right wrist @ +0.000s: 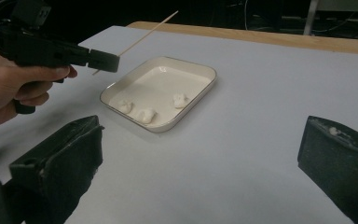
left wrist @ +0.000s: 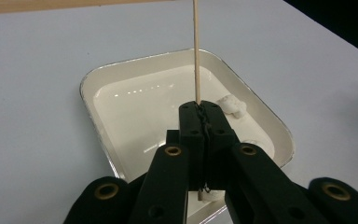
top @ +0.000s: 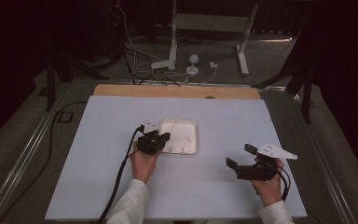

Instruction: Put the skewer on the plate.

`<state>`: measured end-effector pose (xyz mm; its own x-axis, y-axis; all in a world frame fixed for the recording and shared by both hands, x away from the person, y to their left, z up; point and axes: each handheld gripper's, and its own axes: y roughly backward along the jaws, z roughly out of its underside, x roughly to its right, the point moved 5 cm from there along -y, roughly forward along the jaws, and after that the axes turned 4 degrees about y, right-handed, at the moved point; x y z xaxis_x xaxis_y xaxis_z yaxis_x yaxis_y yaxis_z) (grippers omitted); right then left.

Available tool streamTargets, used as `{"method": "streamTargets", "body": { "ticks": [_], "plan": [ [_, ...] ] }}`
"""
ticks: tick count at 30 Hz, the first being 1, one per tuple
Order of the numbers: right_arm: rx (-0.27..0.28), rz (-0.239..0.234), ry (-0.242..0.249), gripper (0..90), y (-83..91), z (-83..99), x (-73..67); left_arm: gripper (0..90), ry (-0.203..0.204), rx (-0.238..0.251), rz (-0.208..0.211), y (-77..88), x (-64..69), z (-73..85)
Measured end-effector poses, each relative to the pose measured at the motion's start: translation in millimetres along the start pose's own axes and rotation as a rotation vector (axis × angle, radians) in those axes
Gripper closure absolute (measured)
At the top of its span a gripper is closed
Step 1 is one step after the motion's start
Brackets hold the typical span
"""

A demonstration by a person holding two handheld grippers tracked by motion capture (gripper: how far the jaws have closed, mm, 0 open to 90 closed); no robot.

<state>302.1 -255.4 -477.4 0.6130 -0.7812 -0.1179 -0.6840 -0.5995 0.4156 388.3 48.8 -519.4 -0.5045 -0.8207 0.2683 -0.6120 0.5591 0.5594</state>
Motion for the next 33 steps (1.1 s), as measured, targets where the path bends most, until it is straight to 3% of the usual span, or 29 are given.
{"method": "streamTargets", "body": {
  "ticks": [19,22,25,30,33],
  "plan": [
    [-0.001,-0.004,-0.003,0.0,0.1,0.6,-0.3,88.6,0.06,-0.072,-0.06,-14.7,-9.2,17.3],
    [-0.001,-0.005,-0.001,0.0,-0.1,0.7,-0.7,81.5,0.061,-0.074,-0.065,-15.7,-8.3,17.7],
    [-0.001,-0.005,-0.001,0.0,0.2,0.5,-0.8,68.8,0.057,-0.063,-0.077,-15.8,-7.5,17.2],
    [0.003,-0.004,-0.003,0.0,1.2,0.2,0.0,45.3,0.078,-0.035,-0.037,-11.1,-7.8,12.8],
    [0.005,-0.003,-0.004,0.0,1.8,0.2,0.3,37.5,0.088,-0.016,-0.02,-4.8,-9.4,8.9]
  ]
}}
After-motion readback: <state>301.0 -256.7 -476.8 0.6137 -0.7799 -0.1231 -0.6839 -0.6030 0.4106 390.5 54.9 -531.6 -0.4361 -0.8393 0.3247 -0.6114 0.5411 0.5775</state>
